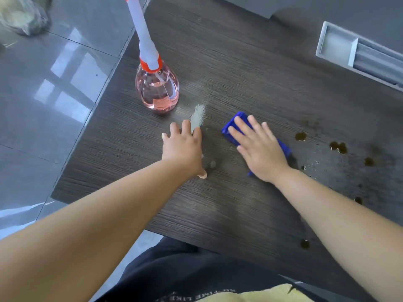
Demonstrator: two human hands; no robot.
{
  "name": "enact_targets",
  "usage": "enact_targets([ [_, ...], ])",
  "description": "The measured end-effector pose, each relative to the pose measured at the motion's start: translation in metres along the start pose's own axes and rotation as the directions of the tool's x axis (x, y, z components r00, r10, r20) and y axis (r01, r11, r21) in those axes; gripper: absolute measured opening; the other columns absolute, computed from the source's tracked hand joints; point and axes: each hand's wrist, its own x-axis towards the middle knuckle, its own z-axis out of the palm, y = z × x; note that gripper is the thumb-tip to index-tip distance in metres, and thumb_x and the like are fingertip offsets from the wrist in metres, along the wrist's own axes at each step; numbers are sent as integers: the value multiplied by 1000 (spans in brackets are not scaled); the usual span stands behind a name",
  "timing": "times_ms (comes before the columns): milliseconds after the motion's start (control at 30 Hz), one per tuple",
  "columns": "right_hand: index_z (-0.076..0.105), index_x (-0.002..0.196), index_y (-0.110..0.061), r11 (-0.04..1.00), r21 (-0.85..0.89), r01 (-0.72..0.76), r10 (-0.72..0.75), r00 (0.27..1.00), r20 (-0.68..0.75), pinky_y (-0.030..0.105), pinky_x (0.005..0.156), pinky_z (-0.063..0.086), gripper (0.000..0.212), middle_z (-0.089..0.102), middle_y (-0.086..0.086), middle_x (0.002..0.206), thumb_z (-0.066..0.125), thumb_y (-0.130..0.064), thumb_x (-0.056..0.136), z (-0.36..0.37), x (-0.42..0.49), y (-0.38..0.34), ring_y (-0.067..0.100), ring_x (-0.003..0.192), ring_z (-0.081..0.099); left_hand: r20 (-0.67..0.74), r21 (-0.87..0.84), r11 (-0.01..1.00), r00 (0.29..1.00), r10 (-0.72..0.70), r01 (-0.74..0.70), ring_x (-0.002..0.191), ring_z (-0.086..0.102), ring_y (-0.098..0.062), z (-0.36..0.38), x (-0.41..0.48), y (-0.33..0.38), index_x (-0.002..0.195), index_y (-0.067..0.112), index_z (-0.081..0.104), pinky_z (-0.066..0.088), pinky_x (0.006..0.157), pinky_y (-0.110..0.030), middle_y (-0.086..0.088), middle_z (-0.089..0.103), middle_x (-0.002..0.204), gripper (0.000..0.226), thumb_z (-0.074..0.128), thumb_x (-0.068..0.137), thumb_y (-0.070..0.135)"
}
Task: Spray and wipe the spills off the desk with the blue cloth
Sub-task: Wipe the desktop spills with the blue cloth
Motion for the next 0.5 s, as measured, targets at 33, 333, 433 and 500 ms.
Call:
enact_targets([
  [33, 38, 143, -19, 996, 21, -91, 91, 996, 3, 56, 109, 26, 48, 31, 6, 153, 31, -29, 97, -3, 5, 5, 36, 139, 29, -2, -4, 1000, 1000, -2, 2, 125, 27, -33, 0, 0, 0, 136, 13, 31, 34, 106, -50, -7, 28, 135, 106, 82, 54, 56],
  [333, 15, 151, -22, 968, 62, -243, 241, 970, 34, 47, 117, 9, 53, 6, 2, 160, 31, -32, 101, -1, 20, -65, 30, 146, 4, -74, -93, 996, 997, -17, 10, 130, 24, -34, 9, -5, -4, 146, 18, 14, 30, 110, -46, -7, 20, 146, 118, 84, 56, 50],
  [433, 29, 147, -22, 996, 27, -85, 83, 995, 63, 48, 115, 18, 50, 20, 2, 157, 31, -32, 98, 8, -43, -60, 30, 144, 19, -127, -94, 995, 991, 30, -43, 135, 18, -36, 15, -7, 2, 147, 17, 12, 22, 113, -45, -9, 18, 149, 109, 78, 65, 43],
  [500, 29, 147, -22, 989, -5, -150, 150, 985, 81, 51, 114, 21, 50, 22, 2, 157, 27, -33, 98, 9, -51, -37, 31, 143, 21, -145, -76, 992, 986, 87, -99, 141, 8, -36, 16, -8, 12, 148, 17, 11, 14, 116, -46, -9, 16, 151, 101, 74, 72, 39],
])
